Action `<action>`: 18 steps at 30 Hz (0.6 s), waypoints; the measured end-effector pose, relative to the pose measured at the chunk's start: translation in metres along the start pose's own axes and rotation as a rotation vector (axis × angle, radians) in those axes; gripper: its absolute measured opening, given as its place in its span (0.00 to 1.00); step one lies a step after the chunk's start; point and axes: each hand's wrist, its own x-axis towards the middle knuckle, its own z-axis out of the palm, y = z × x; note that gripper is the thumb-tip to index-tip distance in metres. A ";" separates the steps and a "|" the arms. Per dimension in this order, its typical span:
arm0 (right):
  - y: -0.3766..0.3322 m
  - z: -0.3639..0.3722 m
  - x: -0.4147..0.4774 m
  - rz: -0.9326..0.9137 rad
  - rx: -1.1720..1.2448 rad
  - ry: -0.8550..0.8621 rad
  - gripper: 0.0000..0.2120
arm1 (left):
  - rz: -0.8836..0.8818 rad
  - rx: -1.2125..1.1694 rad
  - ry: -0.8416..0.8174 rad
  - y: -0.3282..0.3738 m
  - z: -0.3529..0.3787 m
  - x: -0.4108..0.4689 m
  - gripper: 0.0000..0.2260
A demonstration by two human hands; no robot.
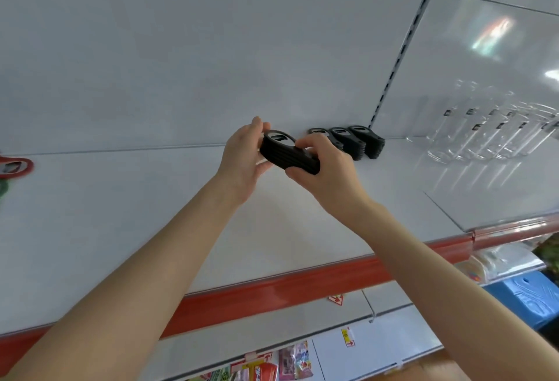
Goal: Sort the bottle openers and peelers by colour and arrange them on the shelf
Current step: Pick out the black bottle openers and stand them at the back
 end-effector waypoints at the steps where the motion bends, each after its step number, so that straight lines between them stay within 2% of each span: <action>1: 0.008 -0.002 0.004 0.015 -0.025 0.005 0.14 | 0.037 0.175 0.037 -0.004 -0.001 0.005 0.10; 3: 0.023 -0.005 0.012 0.053 -0.086 0.016 0.14 | 0.166 0.607 0.070 -0.014 -0.007 0.015 0.09; 5: 0.035 -0.005 0.020 0.078 -0.147 0.015 0.15 | 0.263 0.991 0.031 -0.025 -0.015 0.023 0.12; 8: 0.050 -0.002 0.030 0.128 -0.261 -0.019 0.16 | 0.354 1.374 -0.061 -0.041 -0.025 0.033 0.17; 11: 0.058 0.006 0.041 0.166 -0.373 -0.047 0.17 | 0.403 1.502 -0.074 -0.050 -0.030 0.032 0.16; 18: 0.060 0.026 0.067 0.208 -0.470 -0.017 0.15 | 0.400 1.518 -0.082 -0.051 -0.032 0.030 0.22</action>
